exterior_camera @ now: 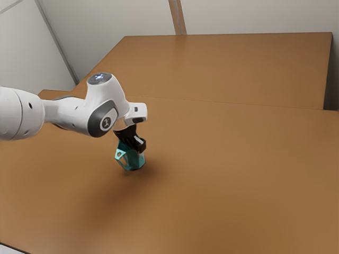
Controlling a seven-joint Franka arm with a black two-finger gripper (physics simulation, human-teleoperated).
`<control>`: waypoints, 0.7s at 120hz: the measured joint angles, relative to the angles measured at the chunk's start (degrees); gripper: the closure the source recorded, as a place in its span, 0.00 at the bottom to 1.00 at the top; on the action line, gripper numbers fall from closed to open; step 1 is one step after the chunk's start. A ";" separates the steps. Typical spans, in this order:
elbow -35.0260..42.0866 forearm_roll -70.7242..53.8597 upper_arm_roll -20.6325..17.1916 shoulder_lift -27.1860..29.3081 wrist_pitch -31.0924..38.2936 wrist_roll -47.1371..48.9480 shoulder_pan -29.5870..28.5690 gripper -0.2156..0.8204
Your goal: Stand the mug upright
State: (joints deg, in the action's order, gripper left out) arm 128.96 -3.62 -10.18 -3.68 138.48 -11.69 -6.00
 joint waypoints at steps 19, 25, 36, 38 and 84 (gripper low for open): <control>0.00 -0.39 -0.04 1.11 -0.21 0.48 0.50 0.46; -0.01 -0.52 -0.10 1.75 -0.49 0.61 0.49 0.40; -0.70 -0.72 -0.73 3.46 -1.94 0.82 -0.04 0.34; -1.03 -0.75 -0.82 3.72 -2.32 0.86 -0.11 0.33; -27.75 0.47 -2.42 4.60 -24.51 5.13 0.20 0.23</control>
State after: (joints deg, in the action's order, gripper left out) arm 101.20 -3.15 -12.61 0.92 113.98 -6.56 -5.80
